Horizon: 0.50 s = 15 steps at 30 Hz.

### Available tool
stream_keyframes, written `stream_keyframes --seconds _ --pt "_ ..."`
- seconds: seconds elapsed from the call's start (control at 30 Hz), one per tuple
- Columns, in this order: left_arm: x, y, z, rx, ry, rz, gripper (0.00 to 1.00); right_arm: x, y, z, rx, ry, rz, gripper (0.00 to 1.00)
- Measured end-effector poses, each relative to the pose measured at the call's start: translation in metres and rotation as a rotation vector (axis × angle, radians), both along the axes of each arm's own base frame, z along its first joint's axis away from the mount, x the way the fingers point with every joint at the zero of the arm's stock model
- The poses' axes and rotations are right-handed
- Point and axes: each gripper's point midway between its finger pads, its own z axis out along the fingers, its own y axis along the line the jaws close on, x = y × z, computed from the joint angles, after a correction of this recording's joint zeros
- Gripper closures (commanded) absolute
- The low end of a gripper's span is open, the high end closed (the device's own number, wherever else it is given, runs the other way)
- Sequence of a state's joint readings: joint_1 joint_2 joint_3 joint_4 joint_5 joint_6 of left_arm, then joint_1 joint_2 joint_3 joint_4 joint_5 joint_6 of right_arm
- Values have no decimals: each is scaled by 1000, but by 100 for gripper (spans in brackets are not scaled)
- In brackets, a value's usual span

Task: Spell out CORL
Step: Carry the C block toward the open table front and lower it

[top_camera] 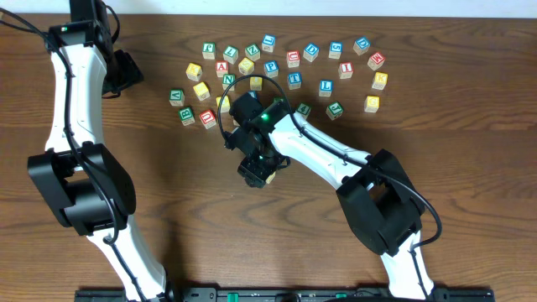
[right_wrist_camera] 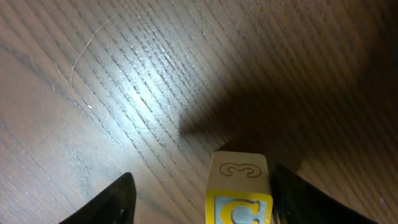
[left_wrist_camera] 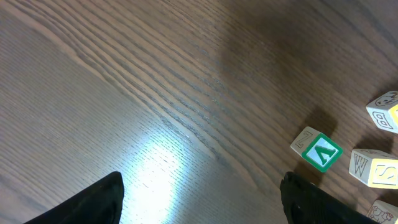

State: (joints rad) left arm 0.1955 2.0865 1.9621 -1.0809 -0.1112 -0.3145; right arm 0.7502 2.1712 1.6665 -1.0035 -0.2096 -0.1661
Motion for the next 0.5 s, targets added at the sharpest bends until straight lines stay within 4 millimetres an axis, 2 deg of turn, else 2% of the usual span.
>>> stream_keyframes --seconds 0.27,0.5 --pt "0 0 0 0 0 0 21 1 0 -1 -3 -3 -11 66" --pt "0 0 0 0 0 0 21 9 -3 -2 -32 -24 -115 86"
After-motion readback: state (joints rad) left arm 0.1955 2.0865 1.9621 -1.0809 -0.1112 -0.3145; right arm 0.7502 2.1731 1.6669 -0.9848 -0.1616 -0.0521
